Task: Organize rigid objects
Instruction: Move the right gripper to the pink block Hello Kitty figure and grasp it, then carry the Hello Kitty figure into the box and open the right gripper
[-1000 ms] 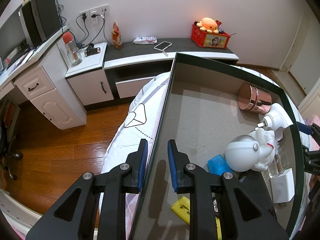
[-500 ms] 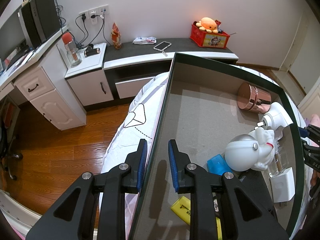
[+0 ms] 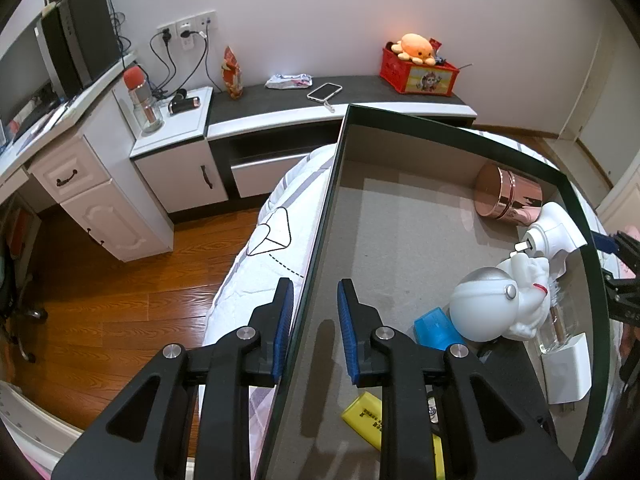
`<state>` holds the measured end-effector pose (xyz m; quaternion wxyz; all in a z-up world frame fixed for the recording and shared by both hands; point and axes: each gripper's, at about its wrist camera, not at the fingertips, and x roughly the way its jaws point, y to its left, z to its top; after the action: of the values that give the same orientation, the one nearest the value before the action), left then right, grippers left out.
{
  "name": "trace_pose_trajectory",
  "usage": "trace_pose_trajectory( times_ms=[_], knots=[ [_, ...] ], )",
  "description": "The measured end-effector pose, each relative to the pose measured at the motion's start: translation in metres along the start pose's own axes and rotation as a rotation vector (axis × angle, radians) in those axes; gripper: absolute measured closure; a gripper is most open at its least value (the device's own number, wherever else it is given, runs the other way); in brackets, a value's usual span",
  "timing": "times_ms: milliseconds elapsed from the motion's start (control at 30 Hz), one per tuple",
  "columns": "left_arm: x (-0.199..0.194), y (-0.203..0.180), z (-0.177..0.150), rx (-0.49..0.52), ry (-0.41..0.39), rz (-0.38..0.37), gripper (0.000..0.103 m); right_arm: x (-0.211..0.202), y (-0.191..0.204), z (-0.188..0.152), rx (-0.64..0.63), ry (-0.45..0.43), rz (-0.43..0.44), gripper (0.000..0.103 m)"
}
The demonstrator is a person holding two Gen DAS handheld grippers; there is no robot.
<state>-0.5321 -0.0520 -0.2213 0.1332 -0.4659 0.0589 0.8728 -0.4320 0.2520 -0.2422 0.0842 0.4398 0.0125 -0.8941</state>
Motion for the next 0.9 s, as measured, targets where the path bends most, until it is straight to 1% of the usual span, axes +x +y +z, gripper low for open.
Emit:
trace_pose_trajectory(
  times_ms=[67,133,167,200,233,333,500,600,667,700,800,867,900],
  knots=[
    [0.000,0.000,0.001,0.000,0.000,0.000,0.081,0.004,0.000,0.003,-0.021,0.005,-0.012,0.032],
    [0.000,0.000,0.001,0.001,0.000,0.001,0.081,0.008,-0.003,0.006,-0.039,0.013,0.000,0.032],
    [0.000,0.001,0.001,0.001,0.001,-0.002,0.081,0.009,-0.005,0.006,-0.038,0.014,0.011,0.036],
    [0.000,0.000,0.001,0.004,0.001,-0.001,0.080,0.009,-0.007,0.006,-0.033,0.013,0.034,0.045],
    [0.000,0.000,0.001,0.006,0.001,0.001,0.080,0.010,-0.008,0.006,-0.025,0.015,0.061,0.044],
    [0.000,0.000,0.001,0.007,0.002,0.002,0.080,0.010,-0.005,0.005,-0.046,0.012,0.054,0.044],
    [0.000,-0.001,0.001,0.007,0.002,0.003,0.080,0.005,-0.002,0.003,-0.032,0.002,0.053,0.044],
    [0.001,-0.001,0.000,0.004,0.002,0.000,0.080,-0.003,-0.001,0.003,-0.020,-0.007,0.041,0.044],
    [0.001,-0.001,0.000,0.004,0.001,-0.001,0.080,-0.011,-0.002,0.005,-0.014,-0.031,0.006,0.044],
    [0.001,-0.001,0.000,0.003,0.001,-0.002,0.080,-0.013,-0.002,0.008,-0.012,-0.028,-0.005,0.044],
    [0.001,-0.001,0.000,0.000,0.000,-0.004,0.080,-0.030,-0.002,0.015,0.005,-0.079,-0.038,0.044],
    [0.001,-0.002,0.000,-0.001,-0.001,-0.003,0.080,-0.044,0.004,0.022,-0.001,-0.128,-0.033,0.044],
    [0.001,-0.002,0.000,-0.002,-0.002,-0.001,0.080,-0.049,0.009,0.025,-0.013,-0.134,-0.019,0.044]
  ],
)
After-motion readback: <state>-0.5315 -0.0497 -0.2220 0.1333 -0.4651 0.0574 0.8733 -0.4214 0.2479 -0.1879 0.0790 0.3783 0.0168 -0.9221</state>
